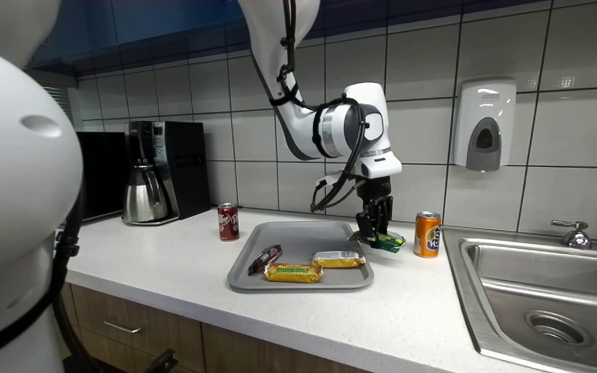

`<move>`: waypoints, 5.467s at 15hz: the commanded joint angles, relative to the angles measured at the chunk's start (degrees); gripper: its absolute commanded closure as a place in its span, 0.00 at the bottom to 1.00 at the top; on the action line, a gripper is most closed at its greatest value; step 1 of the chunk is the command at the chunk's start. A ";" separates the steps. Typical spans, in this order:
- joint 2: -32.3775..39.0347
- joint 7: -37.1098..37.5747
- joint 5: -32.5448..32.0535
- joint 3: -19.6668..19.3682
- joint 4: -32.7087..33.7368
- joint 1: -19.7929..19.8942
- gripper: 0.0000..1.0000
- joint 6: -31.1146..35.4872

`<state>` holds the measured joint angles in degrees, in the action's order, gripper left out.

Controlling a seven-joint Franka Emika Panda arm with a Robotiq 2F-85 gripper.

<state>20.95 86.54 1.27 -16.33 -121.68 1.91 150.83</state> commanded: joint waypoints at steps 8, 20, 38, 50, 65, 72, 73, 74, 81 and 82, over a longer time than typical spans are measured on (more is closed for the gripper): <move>-0.89 -5.65 -4.94 3.45 1.54 -3.71 0.82 -3.63; 1.08 -8.84 -4.83 7.17 0.76 -6.71 0.82 -3.60; -2.77 -12.72 -5.14 6.96 -0.90 -6.89 0.00 -3.85; 0.07 -9.73 -3.46 3.53 7.14 -2.74 0.00 -4.30; 12.07 -4.35 1.63 2.82 23.18 -0.87 0.00 -11.00; 17.71 -2.32 1.98 2.74 30.85 0.14 0.00 -13.50; 18.45 -2.19 1.96 2.73 31.84 0.31 0.00 -13.54; 19.26 -2.04 2.00 2.70 32.84 0.49 0.00 -13.72; 24.08 -0.16 2.19 2.38 38.43 1.21 0.00 -15.99; 24.95 0.17 2.29 2.42 39.43 1.40 0.00 -16.58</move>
<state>42.73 85.05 2.51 -14.13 -87.64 2.36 138.02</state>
